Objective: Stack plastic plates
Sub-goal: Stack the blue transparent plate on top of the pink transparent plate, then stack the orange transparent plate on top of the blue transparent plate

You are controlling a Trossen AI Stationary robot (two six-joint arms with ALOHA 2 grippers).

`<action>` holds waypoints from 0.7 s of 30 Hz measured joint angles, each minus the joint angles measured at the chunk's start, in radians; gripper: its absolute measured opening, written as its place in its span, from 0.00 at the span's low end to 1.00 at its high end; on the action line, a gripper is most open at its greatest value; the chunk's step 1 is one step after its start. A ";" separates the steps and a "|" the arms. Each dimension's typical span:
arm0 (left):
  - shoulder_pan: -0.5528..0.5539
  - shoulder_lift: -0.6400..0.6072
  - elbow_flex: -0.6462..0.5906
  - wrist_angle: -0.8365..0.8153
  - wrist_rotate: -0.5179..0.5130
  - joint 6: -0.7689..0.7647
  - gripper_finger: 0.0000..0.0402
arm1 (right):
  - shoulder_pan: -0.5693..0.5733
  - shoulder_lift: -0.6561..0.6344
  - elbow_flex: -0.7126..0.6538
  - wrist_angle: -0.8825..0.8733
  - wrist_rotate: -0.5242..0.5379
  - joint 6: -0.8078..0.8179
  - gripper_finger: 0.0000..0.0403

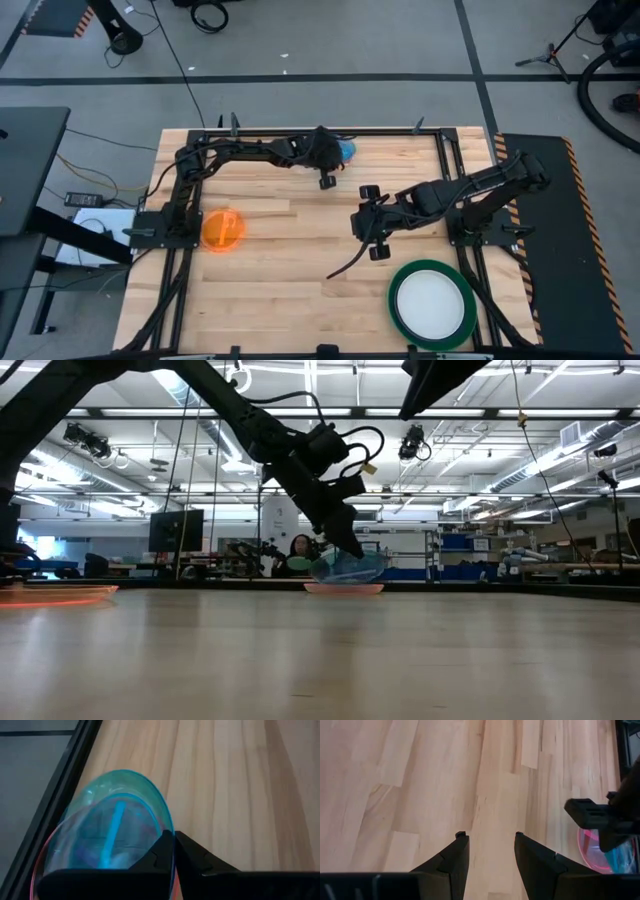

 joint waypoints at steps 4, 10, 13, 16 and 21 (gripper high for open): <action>-0.001 0.000 0.000 0.000 -0.006 0.001 0.14 | 0.001 0.000 0.000 0.000 0.000 -0.001 0.41; 0.002 -0.008 -0.001 -0.025 -0.044 0.009 0.31 | 0.000 0.000 0.000 -0.009 -0.003 0.014 0.41; -0.005 -0.049 -0.001 -0.107 -0.082 -0.011 0.36 | 0.000 0.000 0.000 -0.021 -0.004 0.033 0.41; -0.029 -0.131 -0.001 -0.278 -0.127 -0.029 0.38 | 0.001 0.000 0.000 -0.027 -0.004 0.041 0.41; -0.126 -0.288 -0.001 -0.619 -0.181 -0.177 0.36 | 0.000 0.000 0.000 -0.025 -0.006 0.042 0.41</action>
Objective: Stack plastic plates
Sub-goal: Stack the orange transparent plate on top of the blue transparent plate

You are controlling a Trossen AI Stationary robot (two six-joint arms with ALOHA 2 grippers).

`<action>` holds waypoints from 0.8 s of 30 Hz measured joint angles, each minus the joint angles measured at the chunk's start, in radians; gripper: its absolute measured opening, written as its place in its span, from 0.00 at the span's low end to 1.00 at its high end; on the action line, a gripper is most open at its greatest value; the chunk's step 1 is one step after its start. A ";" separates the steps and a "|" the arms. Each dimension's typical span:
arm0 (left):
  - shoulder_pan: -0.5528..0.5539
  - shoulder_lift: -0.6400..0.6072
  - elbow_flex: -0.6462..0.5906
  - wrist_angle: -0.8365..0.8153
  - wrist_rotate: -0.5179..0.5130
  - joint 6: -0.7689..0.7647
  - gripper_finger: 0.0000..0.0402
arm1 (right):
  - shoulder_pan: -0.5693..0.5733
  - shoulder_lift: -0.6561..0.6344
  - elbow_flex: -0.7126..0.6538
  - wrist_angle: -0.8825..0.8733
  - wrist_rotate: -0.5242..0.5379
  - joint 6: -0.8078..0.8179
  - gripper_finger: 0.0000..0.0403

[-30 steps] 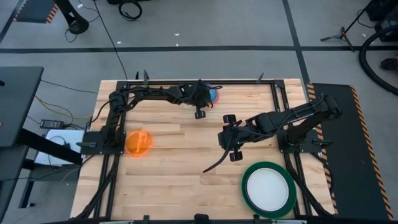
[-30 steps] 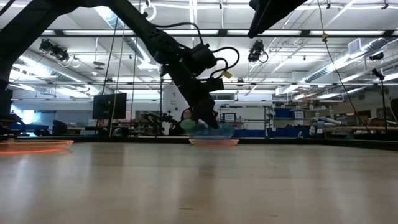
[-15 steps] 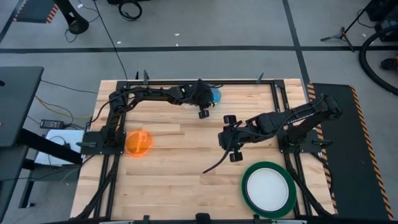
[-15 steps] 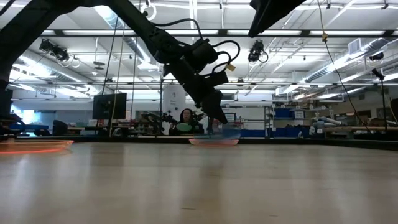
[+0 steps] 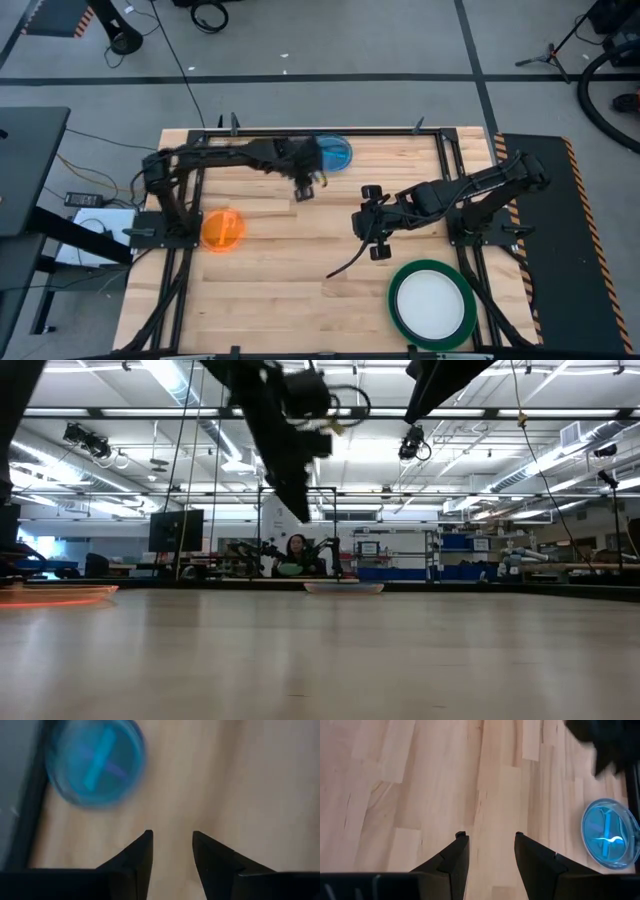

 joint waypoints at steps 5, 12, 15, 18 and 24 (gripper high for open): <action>-0.157 -0.086 -0.028 -0.258 -0.002 -0.254 0.35 | 0.011 0.000 0.000 0.023 -0.017 0.002 0.41; -0.410 -0.091 -0.046 -0.572 -0.022 -0.601 0.35 | 0.048 0.000 0.000 0.057 -0.018 0.001 0.41; -0.510 -0.089 -0.066 -0.567 -0.053 -0.716 0.36 | 0.065 0.000 0.000 0.088 -0.018 0.000 0.41; -0.593 -0.089 -0.102 -0.570 -0.058 -0.816 0.40 | 0.076 0.000 0.000 0.119 -0.018 0.001 0.41; -0.716 -0.089 -0.244 -0.568 -0.060 -1.081 0.52 | 0.110 0.009 0.000 0.142 0.069 0.128 0.40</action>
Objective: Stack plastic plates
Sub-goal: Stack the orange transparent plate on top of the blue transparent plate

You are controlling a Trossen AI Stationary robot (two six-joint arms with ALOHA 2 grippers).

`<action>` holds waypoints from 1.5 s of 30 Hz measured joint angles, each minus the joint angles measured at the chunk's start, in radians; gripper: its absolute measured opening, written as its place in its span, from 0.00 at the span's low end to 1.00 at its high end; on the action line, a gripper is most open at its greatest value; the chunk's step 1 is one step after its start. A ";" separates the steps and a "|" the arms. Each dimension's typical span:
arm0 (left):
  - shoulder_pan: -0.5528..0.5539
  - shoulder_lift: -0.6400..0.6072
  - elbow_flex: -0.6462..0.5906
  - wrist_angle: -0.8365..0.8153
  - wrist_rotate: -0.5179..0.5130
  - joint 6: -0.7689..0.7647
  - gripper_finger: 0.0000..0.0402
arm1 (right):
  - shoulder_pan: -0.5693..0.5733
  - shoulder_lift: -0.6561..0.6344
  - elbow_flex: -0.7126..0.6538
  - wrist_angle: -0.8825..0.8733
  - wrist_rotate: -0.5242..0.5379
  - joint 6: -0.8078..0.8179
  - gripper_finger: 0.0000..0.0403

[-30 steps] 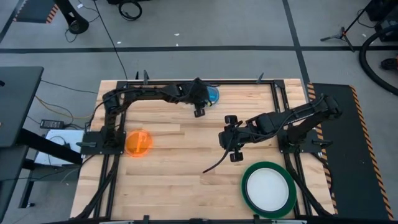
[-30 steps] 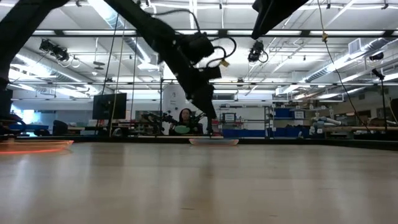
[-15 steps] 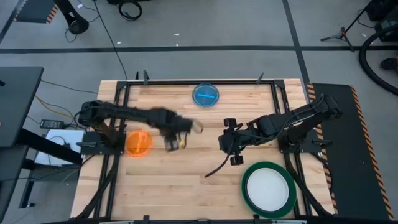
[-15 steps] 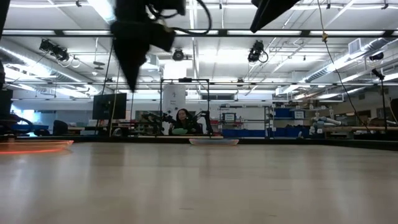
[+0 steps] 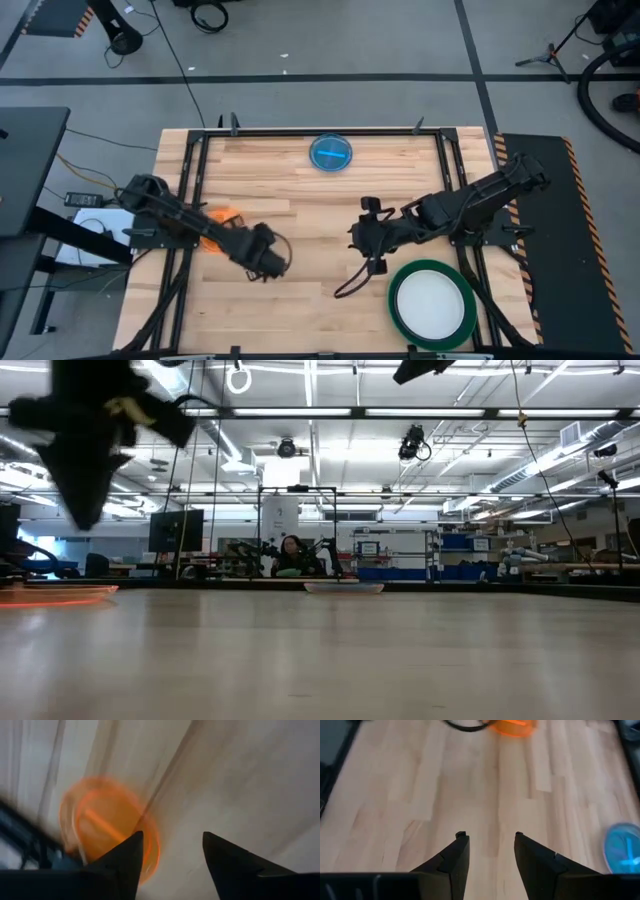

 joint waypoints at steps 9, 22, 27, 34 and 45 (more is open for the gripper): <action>-0.163 0.000 -0.211 0.001 -0.107 -0.432 0.59 | 0.119 0.131 0.000 0.119 0.089 0.055 0.38; -0.299 0.000 -0.243 0.135 -0.184 -0.526 0.58 | 0.149 0.182 0.000 0.253 0.099 0.059 0.38; -0.269 0.000 -0.307 0.139 -0.205 -0.525 0.58 | 0.142 0.179 0.000 0.246 0.085 0.050 0.38; -0.249 -0.007 -0.424 0.272 -0.199 -0.423 0.57 | 0.143 0.179 0.000 0.245 0.072 0.049 0.38; -0.257 -0.002 -0.429 0.278 -0.168 -0.451 0.33 | 0.142 0.179 0.000 0.242 0.065 0.066 0.38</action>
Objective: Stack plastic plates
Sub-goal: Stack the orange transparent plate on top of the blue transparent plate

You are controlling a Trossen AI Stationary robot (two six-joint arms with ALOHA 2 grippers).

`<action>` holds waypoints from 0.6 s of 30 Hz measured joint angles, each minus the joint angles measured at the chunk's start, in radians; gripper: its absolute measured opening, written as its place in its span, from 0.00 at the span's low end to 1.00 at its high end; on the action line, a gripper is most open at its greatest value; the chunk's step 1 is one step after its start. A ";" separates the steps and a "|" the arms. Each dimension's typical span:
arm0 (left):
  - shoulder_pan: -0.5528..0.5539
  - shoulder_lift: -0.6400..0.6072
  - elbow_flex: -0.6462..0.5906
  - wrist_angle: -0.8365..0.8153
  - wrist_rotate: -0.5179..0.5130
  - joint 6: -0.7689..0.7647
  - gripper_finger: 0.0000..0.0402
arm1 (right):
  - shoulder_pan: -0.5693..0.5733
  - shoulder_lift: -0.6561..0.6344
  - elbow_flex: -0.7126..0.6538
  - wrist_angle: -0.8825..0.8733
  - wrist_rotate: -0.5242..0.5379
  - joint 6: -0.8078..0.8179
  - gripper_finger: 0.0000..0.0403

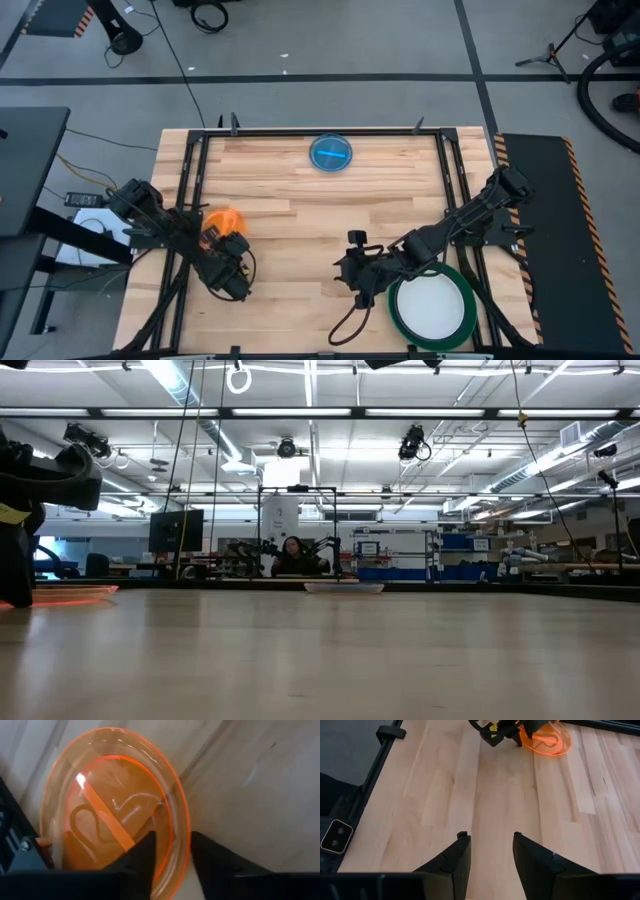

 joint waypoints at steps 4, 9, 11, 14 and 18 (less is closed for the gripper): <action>0.000 0.003 -0.002 0.005 0.013 -0.022 0.11 | 0.000 0.000 0.000 0.000 -0.001 0.007 0.38; 0.000 0.003 -0.005 0.008 0.018 0.002 0.03 | 0.002 -0.006 0.000 -0.018 -0.036 0.017 0.38; 0.000 -0.003 -0.005 0.009 0.015 0.023 0.02 | 0.002 -0.017 0.000 -0.019 -0.040 0.039 0.38; -0.001 -0.028 0.007 0.005 -0.012 0.062 0.02 | 0.002 -0.034 0.000 -0.027 -0.039 0.063 0.38; 0.005 -0.106 0.058 0.003 -0.204 0.104 0.02 | 0.000 -0.045 0.000 -0.024 -0.039 0.078 0.38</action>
